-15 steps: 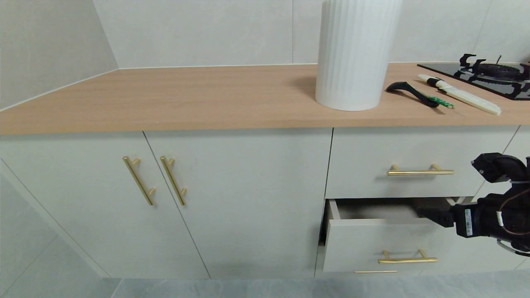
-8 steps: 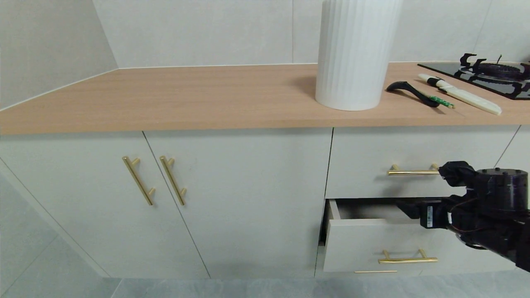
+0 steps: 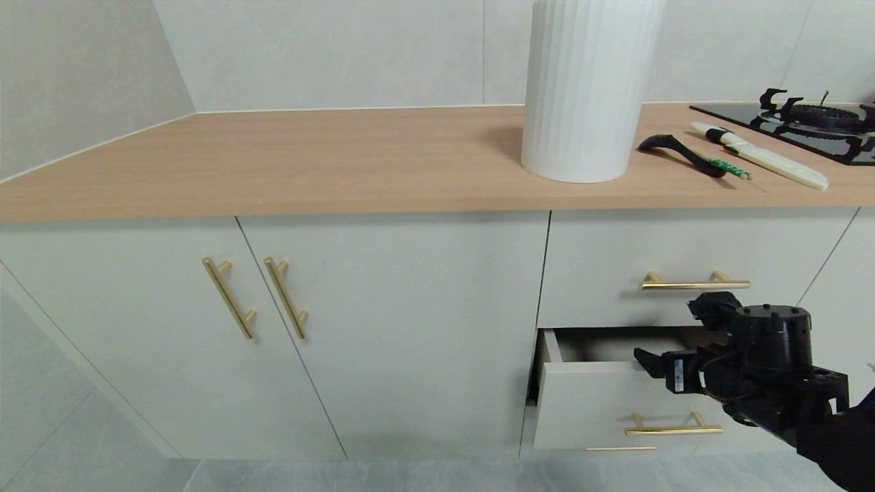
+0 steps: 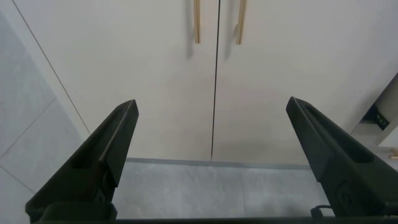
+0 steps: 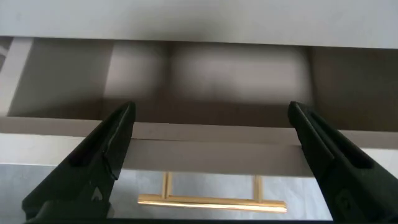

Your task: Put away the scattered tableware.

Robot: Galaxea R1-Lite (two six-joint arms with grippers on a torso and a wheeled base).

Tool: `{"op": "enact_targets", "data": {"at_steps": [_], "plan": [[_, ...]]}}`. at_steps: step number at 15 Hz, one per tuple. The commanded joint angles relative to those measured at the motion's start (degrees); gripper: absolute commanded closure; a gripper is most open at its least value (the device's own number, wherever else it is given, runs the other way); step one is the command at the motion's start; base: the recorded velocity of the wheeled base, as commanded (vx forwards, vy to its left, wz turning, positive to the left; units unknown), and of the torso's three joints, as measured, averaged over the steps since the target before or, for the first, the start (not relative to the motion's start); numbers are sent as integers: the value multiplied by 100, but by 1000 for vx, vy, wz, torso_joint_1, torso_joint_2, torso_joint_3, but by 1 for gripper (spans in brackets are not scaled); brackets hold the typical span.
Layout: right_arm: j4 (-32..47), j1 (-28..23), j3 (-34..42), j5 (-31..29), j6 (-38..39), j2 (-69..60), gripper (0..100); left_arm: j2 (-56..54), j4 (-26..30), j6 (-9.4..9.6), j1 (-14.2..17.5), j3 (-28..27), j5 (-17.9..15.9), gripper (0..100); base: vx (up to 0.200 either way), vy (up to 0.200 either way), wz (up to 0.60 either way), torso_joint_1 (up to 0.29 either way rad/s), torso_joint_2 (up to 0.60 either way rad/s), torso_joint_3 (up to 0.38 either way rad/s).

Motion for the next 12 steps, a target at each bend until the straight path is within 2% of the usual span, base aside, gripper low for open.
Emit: {"op": "enact_targets", "data": {"at_steps": [1,5,7,9,12], "plan": [[1,20,129,-12,-14,49,0,7,-2,-4,2,0,2,0,0,0,0,0,0,0],[27,11,217,-3,-40,-145,0,7,-2,-4,2,0,2,0,0,0,0,0,0,0],[291,11,226,-3,-40,-364,0,7,-2,-4,2,0,2,0,0,0,0,0,0,0],[783,11,200,6,-49,-628,0,7,-2,-4,2,0,2,0,0,0,0,0,0,0],[2004,11,77,208,-84,-1182,0,7,-2,-4,2,0,2,0,0,0,0,0,0,0]]}}
